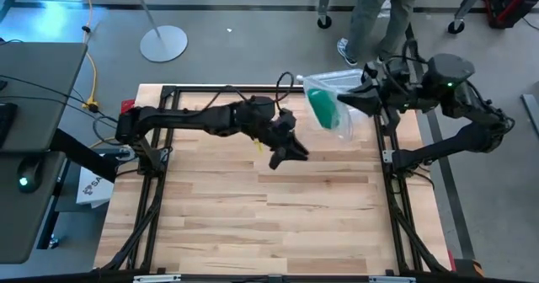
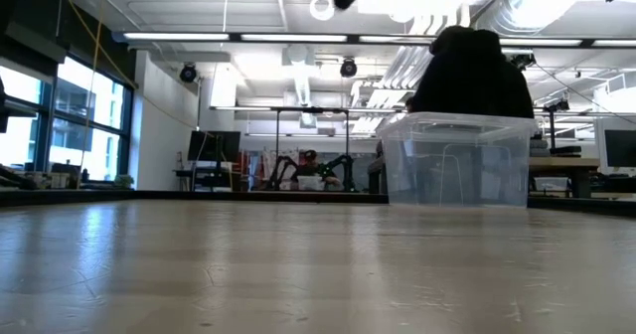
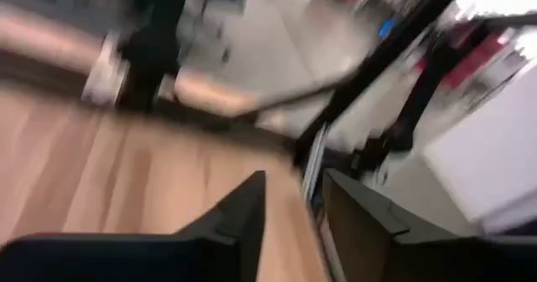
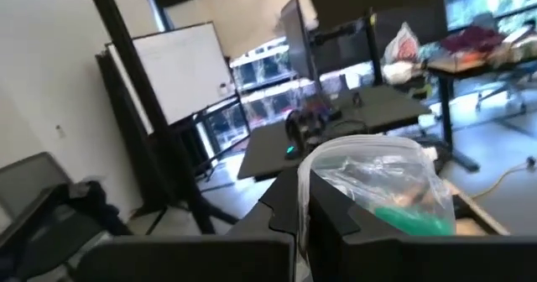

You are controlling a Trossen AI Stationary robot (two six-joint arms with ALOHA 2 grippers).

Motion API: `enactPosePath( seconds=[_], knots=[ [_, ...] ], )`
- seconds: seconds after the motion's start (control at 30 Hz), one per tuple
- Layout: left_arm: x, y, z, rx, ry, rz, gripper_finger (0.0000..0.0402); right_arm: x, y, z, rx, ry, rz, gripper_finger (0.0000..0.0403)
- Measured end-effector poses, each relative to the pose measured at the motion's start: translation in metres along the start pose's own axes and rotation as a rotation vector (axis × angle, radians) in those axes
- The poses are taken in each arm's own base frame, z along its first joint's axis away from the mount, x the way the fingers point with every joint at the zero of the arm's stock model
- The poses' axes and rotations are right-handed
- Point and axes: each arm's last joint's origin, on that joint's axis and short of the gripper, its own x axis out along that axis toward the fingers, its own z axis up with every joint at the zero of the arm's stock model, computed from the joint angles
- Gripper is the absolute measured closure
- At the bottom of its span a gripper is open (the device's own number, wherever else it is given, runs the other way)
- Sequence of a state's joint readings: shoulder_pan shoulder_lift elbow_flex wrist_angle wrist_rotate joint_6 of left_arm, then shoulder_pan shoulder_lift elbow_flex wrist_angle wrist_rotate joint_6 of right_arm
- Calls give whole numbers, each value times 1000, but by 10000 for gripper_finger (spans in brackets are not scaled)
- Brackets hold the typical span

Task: Roll bandage
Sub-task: Close the transparent zip bag

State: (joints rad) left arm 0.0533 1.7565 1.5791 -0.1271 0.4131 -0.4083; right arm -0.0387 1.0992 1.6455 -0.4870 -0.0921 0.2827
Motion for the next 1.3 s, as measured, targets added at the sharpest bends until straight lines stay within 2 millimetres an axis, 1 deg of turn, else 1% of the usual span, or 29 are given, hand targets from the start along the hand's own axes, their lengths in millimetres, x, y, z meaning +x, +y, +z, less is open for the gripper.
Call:
enactPosePath(
  seconds=[0.07,0.13,0.17,0.23,0.3,0.37,0.47,0.5,0.57,0.63,0.7,0.77,0.87,0.97,1.03,1.13,1.3],
  knots=[
    [-6,4,-9,-2,109,54,268,0,1,-1,6,16,36,403],
    [-13,4,-14,24,155,132,258,-4,4,0,0,22,98,403],
    [-19,0,-12,51,149,162,256,-7,5,1,-2,28,133,403],
    [-38,-15,2,147,56,197,256,-11,7,1,-3,44,177,403],
    [-61,-32,21,254,-79,224,258,-15,8,0,-5,56,194,403],
    [-79,-46,37,343,-220,236,259,-18,9,1,-20,51,196,403],
    [-95,-60,53,488,-387,225,257,-21,10,4,-38,14,207,403],
    [-100,-63,57,520,-435,247,256,-21,11,6,-45,1,209,403],
    [-107,-65,64,529,-518,339,252,-20,11,9,-76,-40,218,403],
    [-111,-62,70,504,-593,410,244,-17,12,12,-99,-82,228,403],
    [-108,-56,75,475,-665,402,231,-15,13,16,-106,-118,237,403],
    [-107,-53,80,457,-733,321,215,-13,13,18,-112,-146,244,403],
    [-110,-53,88,425,-809,154,196,-9,13,17,-112,-147,245,403],
    [-107,-53,90,430,-838,31,191,-7,12,17,-111,-144,244,403],
    [-105,-56,90,439,-859,-14,195,-7,13,18,-108,-152,246,403],
    [-108,-58,91,442,-883,4,205,-4,12,17,-103,-152,247,403],
    [-103,-50,88,429,-857,161,214,-2,12,17,-102,-153,247,403]
  ],
)
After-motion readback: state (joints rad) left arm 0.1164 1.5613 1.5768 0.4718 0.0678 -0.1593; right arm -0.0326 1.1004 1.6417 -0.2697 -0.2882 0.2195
